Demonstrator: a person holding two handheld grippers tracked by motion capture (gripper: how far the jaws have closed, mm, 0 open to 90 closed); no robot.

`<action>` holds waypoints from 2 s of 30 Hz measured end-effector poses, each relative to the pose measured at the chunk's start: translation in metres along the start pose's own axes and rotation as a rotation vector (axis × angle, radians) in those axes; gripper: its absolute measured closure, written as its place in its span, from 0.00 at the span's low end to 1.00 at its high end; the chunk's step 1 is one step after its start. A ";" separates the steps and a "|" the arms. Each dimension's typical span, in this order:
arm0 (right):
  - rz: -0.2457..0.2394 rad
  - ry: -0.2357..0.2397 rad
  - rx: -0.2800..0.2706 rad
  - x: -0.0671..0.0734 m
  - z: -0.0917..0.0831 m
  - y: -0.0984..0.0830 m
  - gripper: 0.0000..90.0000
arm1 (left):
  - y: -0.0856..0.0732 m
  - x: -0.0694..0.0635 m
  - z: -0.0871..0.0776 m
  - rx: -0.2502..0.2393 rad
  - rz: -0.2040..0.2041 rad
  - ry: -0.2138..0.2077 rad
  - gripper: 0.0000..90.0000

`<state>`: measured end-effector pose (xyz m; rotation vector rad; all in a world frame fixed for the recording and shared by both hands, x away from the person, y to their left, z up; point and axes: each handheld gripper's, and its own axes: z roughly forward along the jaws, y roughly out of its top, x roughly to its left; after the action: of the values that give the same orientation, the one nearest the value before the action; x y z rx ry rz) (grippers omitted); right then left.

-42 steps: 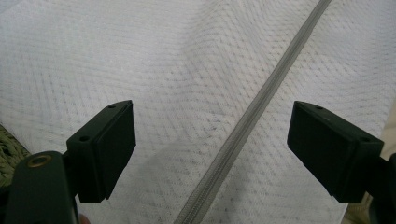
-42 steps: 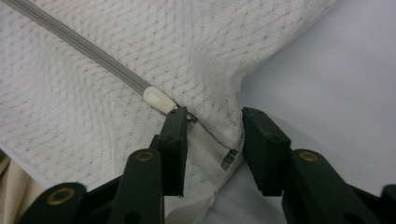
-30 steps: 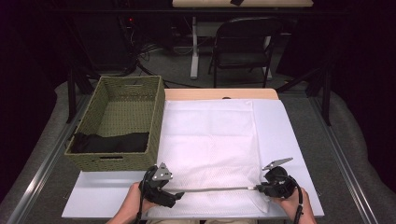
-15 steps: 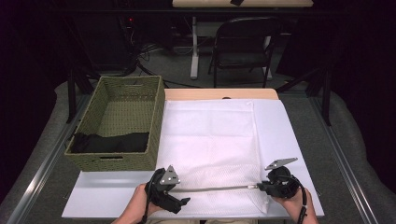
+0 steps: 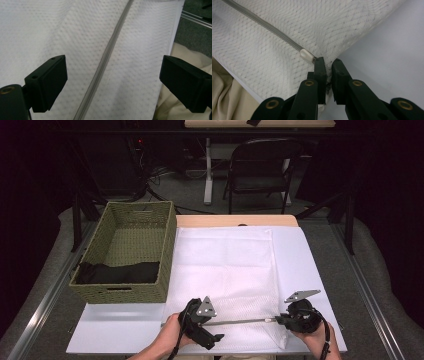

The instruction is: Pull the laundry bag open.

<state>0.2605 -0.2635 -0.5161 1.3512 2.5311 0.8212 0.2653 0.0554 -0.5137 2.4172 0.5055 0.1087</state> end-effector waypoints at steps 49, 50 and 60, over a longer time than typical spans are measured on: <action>-0.037 0.017 -0.069 0.009 -0.006 0.006 0.93 | 0.078 -0.017 0.095 -0.004 0.030 -0.151 0.73; -0.030 0.015 -0.070 0.010 -0.007 0.006 0.93 | 0.077 -0.017 0.096 -0.008 0.013 -0.166 0.74; -0.044 0.013 -0.086 0.015 -0.010 0.005 0.93 | 0.086 -0.026 0.104 -0.024 0.047 -0.148 0.91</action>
<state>0.2519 -0.2526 -0.5034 1.2641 2.4952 0.9217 0.2906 -0.0767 -0.5402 2.3916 0.3784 -0.0436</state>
